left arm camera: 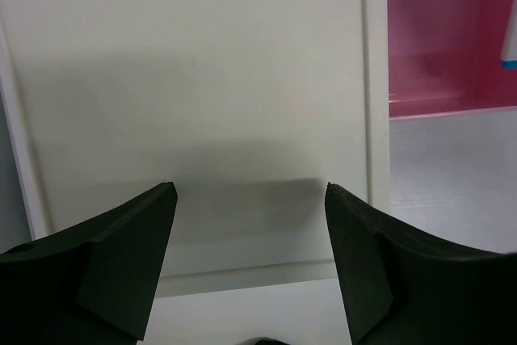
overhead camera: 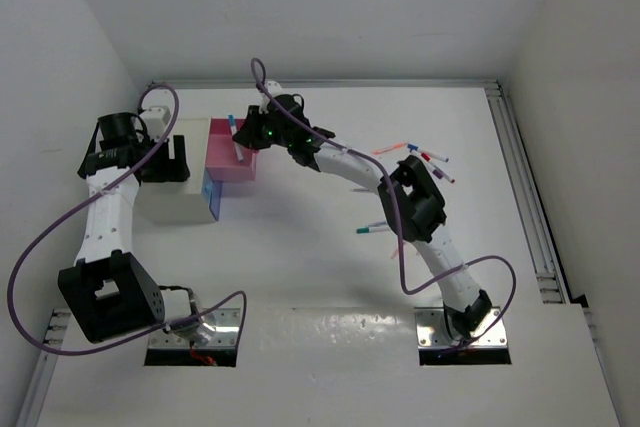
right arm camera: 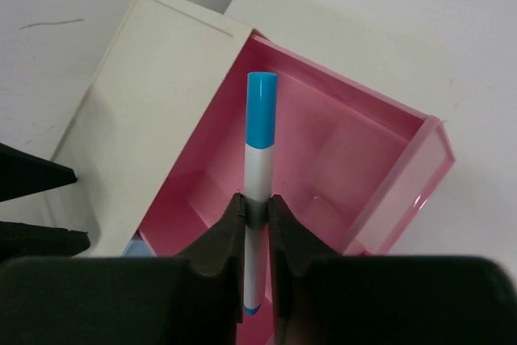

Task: Sort the stationery into containers
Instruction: Place the pen in the storage box, then pick up the pen from the center of the board.

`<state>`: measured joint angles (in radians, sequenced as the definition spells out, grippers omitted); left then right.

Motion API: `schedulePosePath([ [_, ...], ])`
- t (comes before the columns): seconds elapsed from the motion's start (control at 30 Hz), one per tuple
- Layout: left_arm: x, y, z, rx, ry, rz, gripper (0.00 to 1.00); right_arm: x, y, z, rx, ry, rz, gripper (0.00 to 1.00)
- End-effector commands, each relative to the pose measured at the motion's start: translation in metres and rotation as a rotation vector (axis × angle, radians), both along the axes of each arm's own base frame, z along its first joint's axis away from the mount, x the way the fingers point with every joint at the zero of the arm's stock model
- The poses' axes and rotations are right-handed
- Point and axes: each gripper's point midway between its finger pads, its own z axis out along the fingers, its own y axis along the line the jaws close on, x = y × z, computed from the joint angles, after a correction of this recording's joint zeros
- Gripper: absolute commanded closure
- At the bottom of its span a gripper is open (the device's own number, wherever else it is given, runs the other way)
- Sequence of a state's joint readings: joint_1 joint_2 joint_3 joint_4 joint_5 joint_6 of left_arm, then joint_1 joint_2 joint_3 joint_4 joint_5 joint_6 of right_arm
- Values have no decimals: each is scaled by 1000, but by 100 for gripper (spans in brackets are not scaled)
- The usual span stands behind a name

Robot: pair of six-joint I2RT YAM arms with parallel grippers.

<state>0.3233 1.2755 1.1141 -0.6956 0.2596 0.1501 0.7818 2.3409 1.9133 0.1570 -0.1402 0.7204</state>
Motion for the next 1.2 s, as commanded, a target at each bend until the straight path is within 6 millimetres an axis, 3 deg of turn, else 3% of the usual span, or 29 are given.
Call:
schedulePosePath([
  [0.0, -1, 3, 1, -4, -11, 1, 19, 7, 3, 32, 38, -64, -15, 83],
  [0.03, -1, 3, 2, -4, -11, 1, 19, 7, 2, 37, 46, -62, -15, 66],
  [0.13, -1, 2, 2, -6, -11, 1, 19, 2, 1, 68, 91, -79, -1, 50],
  [0.23, -1, 2, 4, -9, -14, -2, 19, 0, -5, 105, 138, -119, 18, 50],
  [0.27, 0, 2, 5, -7, -18, -2, 19, -3, -10, 127, 156, -153, 31, 51],
  [0.37, 4, 2, 12, -8, -35, -4, 19, -10, -32, 158, 159, -209, 43, 54],
  [0.43, 7, 1, 18, -9, -51, -8, 19, -15, -51, 161, 103, -249, 82, 57],
  [0.5, 7, 0, 20, -13, -57, -17, 19, -22, -84, 160, 14, -298, 126, 63],
  [0.53, 7, -3, 19, -25, -57, -31, 19, -34, -100, 126, -82, -234, 167, 65],
  [0.57, 6, -3, 17, -21, -53, -42, 19, -40, -123, 132, -153, -313, 224, 67],
  [0.6, 5, -6, 16, -29, -52, -52, 19, -56, -145, 90, -261, -220, 269, 67],
  [0.63, 4, -6, 13, -30, -47, -61, 19, -61, -163, 75, -364, -289, 332, 68],
  [0.67, 4, -7, 13, -31, -48, -64, 19, -72, -184, 74, -430, -323, 365, 69],
  [0.7, 4, -10, 13, -42, -48, -75, 19, -90, -216, 31, -540, -228, 401, 70],
  [0.73, 2, -9, 12, -44, -45, -79, 19, -96, -234, 17, -634, -290, 468, 71],
  [0.77, 2, -11, 12, -51, -44, -84, 19, -105, -254, 17, -688, -313, 481, 71],
  [0.8, 2, -13, 12, -62, -47, -94, 19, -126, -280, -20, -777, -237, 526, 72],
  [0.87, 2, -15, 11, -70, -48, -99, 19, -142, -309, -37, -882, -261, 594, 81],
  [0.9, 2, -15, 11, -73, -49, -100, 19, -156, -326, -61, -928, -218, 636, 84],
  [1.03, 0, -16, 13, -74, -51, -100, 19, -185, -361, -91, -989, -107, 687, 89],
  [1.17, -4, -15, 14, -62, -52, -99, 19, -196, -385, -105, -1010, -16, 681, 80],
])
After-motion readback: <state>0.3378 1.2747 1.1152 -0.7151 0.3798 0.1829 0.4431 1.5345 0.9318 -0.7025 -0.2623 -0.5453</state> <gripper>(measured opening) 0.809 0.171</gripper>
